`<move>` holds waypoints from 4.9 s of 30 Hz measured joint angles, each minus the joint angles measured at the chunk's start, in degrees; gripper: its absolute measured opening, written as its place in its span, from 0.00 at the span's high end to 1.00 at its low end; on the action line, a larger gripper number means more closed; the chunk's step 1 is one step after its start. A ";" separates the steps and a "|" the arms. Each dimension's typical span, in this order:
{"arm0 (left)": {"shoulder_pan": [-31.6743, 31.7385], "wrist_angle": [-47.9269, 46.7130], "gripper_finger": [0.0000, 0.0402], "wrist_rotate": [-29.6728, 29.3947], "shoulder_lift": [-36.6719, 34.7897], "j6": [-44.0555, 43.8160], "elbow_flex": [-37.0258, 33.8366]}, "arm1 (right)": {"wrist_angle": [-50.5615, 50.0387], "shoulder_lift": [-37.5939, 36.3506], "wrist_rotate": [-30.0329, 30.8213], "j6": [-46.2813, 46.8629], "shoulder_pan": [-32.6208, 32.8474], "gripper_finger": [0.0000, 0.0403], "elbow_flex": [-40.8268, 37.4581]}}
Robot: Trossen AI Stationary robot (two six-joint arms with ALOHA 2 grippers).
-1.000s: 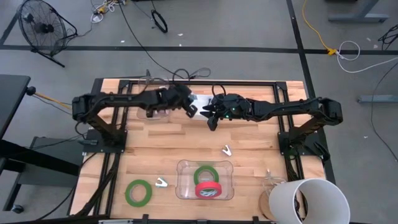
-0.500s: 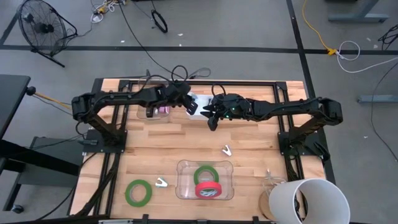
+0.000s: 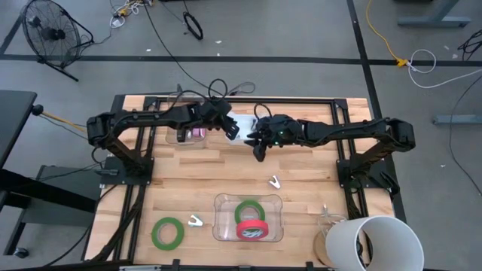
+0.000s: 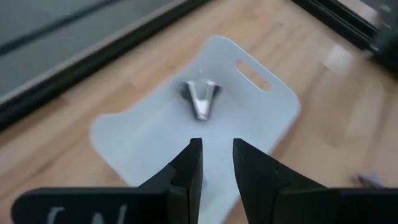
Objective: Pick and place Stapler, Stapler remover, tape
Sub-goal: Put the purple staple remover into the white bin
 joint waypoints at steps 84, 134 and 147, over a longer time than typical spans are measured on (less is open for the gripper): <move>-4.44 -4.16 0.77 4.26 0.04 3.67 -0.02 | -15.45 3.53 11.65 32.86 21.81 0.66 -16.09; -4.50 -4.16 0.77 4.28 0.02 3.63 -0.02 | -25.38 0.28 10.86 10.25 3.90 0.97 -2.59; -4.50 -2.79 0.77 4.28 0.02 3.68 -0.02 | -23.65 0.59 7.65 0.95 -9.13 0.97 14.43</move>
